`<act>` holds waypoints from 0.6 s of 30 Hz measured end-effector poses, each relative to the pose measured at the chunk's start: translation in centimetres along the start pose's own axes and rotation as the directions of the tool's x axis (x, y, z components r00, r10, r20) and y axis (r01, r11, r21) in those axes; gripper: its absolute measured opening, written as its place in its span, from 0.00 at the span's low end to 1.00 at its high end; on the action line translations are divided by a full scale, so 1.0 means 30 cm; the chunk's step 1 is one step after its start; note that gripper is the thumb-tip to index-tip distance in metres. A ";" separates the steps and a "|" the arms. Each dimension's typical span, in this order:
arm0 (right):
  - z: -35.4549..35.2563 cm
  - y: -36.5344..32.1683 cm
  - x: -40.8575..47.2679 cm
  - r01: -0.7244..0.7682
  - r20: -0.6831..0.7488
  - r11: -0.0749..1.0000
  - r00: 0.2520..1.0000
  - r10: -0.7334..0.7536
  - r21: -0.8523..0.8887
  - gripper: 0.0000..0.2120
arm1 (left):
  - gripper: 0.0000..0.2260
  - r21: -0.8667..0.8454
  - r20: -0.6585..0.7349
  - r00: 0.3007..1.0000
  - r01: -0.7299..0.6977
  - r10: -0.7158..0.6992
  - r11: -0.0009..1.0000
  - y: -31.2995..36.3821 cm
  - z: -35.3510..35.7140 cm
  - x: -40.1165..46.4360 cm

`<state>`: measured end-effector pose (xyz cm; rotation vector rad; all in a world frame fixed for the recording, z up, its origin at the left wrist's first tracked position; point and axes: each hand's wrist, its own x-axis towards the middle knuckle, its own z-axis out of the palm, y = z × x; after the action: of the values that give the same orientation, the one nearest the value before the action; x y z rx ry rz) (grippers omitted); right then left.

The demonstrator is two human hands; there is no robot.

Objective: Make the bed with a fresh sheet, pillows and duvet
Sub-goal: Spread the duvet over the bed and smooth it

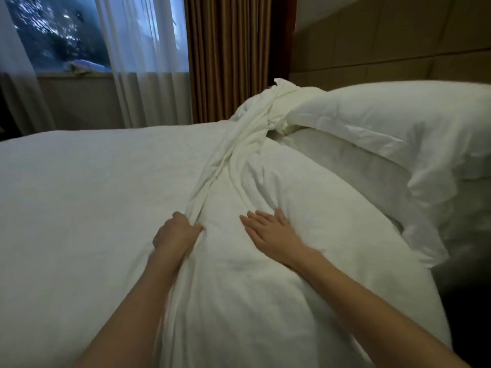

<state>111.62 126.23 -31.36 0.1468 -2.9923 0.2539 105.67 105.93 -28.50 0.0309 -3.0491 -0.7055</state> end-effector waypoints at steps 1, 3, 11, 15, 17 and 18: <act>-0.004 -0.004 -0.048 -0.009 0.001 1.000 1.000 0.009 -0.004 0.22 | 0.25 -0.027 -0.001 1.000 -0.007 0.007 1.000 -0.016 -0.002 -0.042; -0.011 -0.019 -0.140 -0.012 0.004 1.000 1.000 0.012 0.017 0.23 | 0.22 -0.112 0.003 1.000 -0.019 0.020 0.994 -0.050 0.001 -0.119; 0.091 -0.059 -0.504 0.223 -0.174 0.966 0.954 -0.243 -0.128 0.26 | 0.19 -0.279 -0.120 0.993 -0.015 -0.020 0.960 -0.132 0.043 -0.350; 0.260 -0.043 -0.679 0.363 -0.290 0.914 0.868 -0.403 -0.183 0.26 | 0.19 -0.338 -0.196 0.980 -0.088 0.021 0.937 -0.113 0.090 -0.435; 0.345 -0.023 -0.775 0.399 -0.203 0.901 0.880 -0.429 -0.173 0.27 | 0.18 -0.397 -0.235 0.972 -0.118 0.023 0.910 -0.114 0.126 -0.498; 0.396 -0.004 -0.822 0.430 -0.139 0.884 0.879 -0.457 -0.187 0.29 | 0.17 -0.431 -0.266 0.964 -0.143 0.026 0.891 -0.126 0.150 -0.535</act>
<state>134.44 126.15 -46.43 0.7416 -2.6842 -0.0122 121.72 104.86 -34.31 -0.0167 -2.5605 -1.2668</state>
